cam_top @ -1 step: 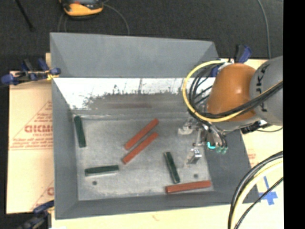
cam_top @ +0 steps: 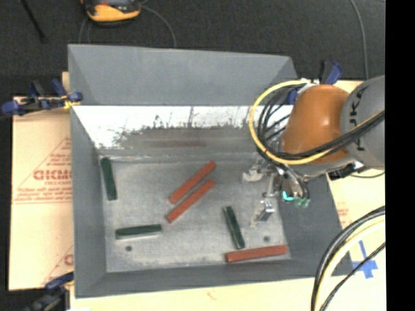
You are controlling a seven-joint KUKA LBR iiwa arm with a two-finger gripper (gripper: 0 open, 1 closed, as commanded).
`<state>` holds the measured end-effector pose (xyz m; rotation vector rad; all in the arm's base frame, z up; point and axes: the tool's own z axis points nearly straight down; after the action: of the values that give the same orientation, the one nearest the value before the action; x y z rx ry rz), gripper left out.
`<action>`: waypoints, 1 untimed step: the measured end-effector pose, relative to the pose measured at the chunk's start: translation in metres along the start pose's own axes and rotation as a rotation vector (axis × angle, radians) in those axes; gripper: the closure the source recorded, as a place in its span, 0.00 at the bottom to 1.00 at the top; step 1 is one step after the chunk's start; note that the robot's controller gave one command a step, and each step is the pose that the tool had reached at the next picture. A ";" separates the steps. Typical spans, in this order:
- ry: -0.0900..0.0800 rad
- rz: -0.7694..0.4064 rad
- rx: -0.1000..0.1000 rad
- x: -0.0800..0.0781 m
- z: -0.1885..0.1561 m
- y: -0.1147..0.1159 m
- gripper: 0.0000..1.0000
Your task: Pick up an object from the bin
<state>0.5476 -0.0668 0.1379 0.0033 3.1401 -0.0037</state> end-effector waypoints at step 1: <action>0.005 -0.416 0.009 -0.011 0.047 0.050 1.00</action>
Offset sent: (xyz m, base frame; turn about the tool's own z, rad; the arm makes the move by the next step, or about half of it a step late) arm 0.0000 0.0000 0.0000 0.0000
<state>0.5593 -0.0166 0.0907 -0.6465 3.0779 -0.0184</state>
